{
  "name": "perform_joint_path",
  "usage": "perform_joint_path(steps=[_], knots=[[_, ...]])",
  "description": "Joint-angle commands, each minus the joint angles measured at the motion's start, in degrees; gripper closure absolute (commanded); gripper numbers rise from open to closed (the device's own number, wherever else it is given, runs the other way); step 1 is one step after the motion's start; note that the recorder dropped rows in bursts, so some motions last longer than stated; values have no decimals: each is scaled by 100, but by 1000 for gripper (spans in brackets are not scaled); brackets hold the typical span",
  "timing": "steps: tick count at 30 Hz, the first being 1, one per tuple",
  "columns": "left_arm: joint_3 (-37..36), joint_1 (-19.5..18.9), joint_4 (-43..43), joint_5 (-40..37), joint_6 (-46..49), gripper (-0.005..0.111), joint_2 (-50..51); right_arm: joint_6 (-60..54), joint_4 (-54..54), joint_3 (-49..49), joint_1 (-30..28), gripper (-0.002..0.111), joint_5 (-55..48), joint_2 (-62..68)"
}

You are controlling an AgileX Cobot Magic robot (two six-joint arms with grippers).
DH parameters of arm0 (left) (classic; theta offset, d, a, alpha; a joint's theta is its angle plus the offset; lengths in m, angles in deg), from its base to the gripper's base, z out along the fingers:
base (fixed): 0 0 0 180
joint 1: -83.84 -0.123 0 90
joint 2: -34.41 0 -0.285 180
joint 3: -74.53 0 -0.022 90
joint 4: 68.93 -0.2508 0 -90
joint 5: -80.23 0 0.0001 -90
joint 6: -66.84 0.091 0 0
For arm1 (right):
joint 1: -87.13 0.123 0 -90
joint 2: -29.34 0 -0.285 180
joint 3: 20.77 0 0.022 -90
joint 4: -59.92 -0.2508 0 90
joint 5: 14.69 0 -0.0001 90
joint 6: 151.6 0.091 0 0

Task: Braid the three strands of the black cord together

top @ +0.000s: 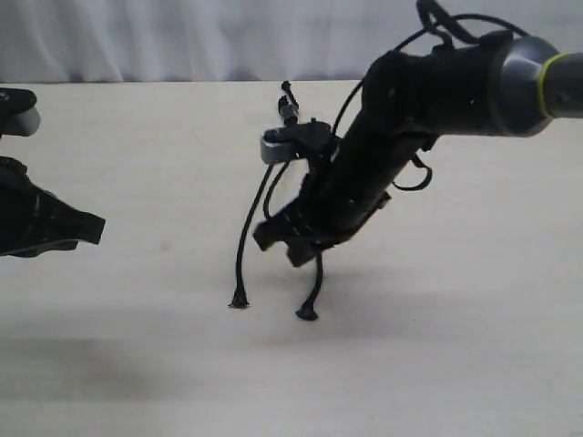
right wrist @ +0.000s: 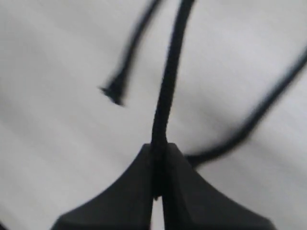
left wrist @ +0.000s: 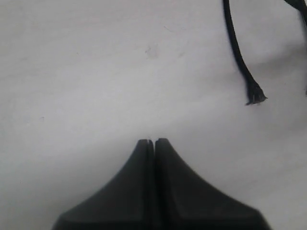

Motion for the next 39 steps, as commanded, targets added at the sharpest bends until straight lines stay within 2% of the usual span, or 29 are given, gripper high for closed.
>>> perform_joint_path(steps=[1, 7, 10, 16, 19, 23, 34, 37, 39], knots=[[49, 27, 75, 37, -58, 107, 1, -1123, -1812, 143, 286, 104, 242, 6], [49, 27, 89, 25, -65, 107, 1, -1165, -1995, 157, 1199, 104, 1567, 473], [49, 27, 89, 25, -65, 107, 1, -978, -1964, 364, 1387, 102, 1668, 827], [49, 27, 89, -68, -65, 107, 1, 18, -635, 1192, 1397, 71, 481, 1141], [49, 27, 78, -137, -65, 107, 1, 915, 526, 1613, 1397, 65, -76, 1055], [49, 27, 78, -169, -65, 107, 1, 2154, 1844, 1794, 1397, 65, -445, 1083], [49, 27, 89, -227, -65, 107, 1, 2741, 2219, 1783, 1397, 65, -334, 1821], [49, 27, 89, -227, -65, 107, 1, 2753, 2354, 1783, 1397, 77, -359, 1897], [49, 27, 89, -216, -65, 107, 1, 2742, 2443, 1783, 1397, 96, -410, 1907]])
